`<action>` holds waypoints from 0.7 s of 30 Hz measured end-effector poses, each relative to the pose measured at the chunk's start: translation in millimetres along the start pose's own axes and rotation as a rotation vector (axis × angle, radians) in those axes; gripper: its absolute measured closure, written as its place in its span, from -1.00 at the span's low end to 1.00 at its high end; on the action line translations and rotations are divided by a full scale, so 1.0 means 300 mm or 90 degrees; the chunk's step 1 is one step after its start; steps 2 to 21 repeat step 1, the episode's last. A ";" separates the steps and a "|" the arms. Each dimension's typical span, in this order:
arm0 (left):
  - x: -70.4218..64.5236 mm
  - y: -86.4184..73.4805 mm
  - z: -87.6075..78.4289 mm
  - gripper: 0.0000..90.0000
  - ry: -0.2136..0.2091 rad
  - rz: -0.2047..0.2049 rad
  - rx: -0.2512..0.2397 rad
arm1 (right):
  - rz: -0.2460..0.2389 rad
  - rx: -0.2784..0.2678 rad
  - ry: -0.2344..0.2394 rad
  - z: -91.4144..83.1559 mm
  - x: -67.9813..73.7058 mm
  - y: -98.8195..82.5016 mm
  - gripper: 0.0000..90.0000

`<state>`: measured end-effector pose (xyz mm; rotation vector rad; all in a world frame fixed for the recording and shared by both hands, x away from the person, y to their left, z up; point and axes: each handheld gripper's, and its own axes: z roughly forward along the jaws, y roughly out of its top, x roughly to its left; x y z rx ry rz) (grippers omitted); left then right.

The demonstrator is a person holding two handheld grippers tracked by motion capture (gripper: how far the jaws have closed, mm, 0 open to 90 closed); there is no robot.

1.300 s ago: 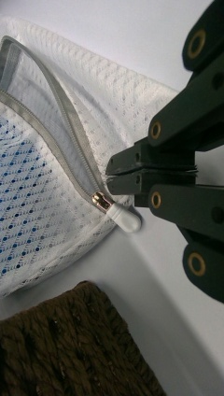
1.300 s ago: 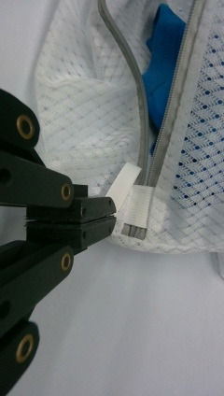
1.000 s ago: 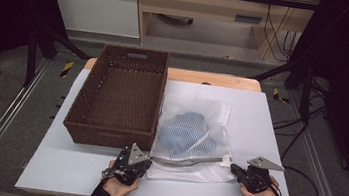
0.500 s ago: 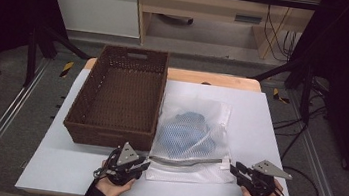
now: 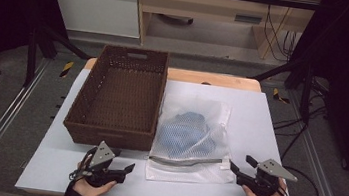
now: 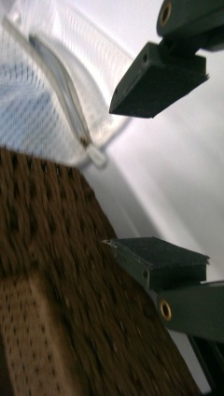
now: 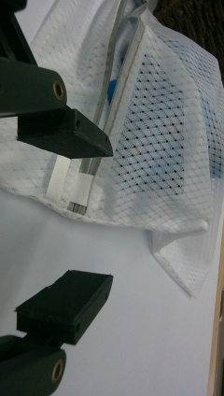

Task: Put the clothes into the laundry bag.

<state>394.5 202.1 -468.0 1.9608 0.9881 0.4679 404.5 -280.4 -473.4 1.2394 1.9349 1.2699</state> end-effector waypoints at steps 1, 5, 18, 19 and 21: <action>0.011 -0.001 -0.005 -0.43 0.005 -0.007 -0.002 | -0.001 -0.001 -0.002 -0.001 -0.003 0.000 -0.31; 0.011 -0.001 -0.005 -0.43 0.005 -0.007 -0.002 | -0.001 -0.001 -0.002 -0.001 -0.003 0.000 -0.31; 0.011 -0.001 -0.005 -0.43 0.005 -0.007 -0.002 | -0.001 -0.001 -0.002 -0.001 -0.003 0.000 -0.31; 0.011 -0.001 -0.005 -0.43 0.005 -0.007 -0.002 | -0.001 -0.001 -0.002 -0.001 -0.003 0.000 -0.31; 0.011 -0.001 -0.005 -0.43 0.005 -0.007 -0.002 | -0.001 -0.001 -0.002 -0.001 -0.003 0.000 -0.31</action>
